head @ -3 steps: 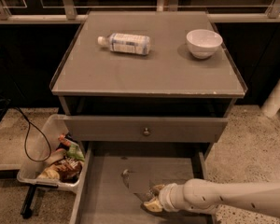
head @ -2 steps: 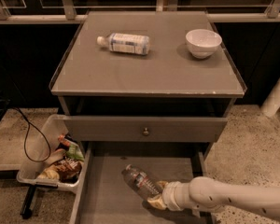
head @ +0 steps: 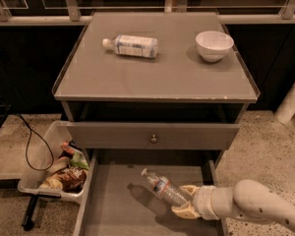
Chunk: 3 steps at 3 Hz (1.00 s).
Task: Pick water bottle from middle drawer and place on counter
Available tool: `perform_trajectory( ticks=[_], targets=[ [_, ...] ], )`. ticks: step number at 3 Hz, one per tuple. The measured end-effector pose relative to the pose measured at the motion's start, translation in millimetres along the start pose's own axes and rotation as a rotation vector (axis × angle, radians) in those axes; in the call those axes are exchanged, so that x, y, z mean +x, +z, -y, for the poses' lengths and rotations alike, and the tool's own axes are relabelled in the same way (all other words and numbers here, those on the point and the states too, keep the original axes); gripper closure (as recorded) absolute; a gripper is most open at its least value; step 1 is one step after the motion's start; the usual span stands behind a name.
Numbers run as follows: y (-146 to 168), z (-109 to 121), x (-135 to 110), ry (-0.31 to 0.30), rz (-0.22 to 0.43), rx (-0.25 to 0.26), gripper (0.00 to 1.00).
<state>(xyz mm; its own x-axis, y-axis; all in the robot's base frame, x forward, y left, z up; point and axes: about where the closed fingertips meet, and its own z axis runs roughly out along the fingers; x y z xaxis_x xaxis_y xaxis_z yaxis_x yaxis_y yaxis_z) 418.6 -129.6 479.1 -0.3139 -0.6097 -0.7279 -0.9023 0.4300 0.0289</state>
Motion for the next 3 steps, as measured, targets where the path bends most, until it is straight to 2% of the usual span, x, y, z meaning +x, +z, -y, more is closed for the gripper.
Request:
perform_trajectory(
  ticks=[1,2,3],
  targets=[
    [-64,9,-28,-0.034,0.006,-0.001,1.0],
    [-116,24,-73,-0.072,-0.006,-0.005,1.0],
    [-161,39,-128,-0.102,-0.018,0.005,1.0]
  ],
)
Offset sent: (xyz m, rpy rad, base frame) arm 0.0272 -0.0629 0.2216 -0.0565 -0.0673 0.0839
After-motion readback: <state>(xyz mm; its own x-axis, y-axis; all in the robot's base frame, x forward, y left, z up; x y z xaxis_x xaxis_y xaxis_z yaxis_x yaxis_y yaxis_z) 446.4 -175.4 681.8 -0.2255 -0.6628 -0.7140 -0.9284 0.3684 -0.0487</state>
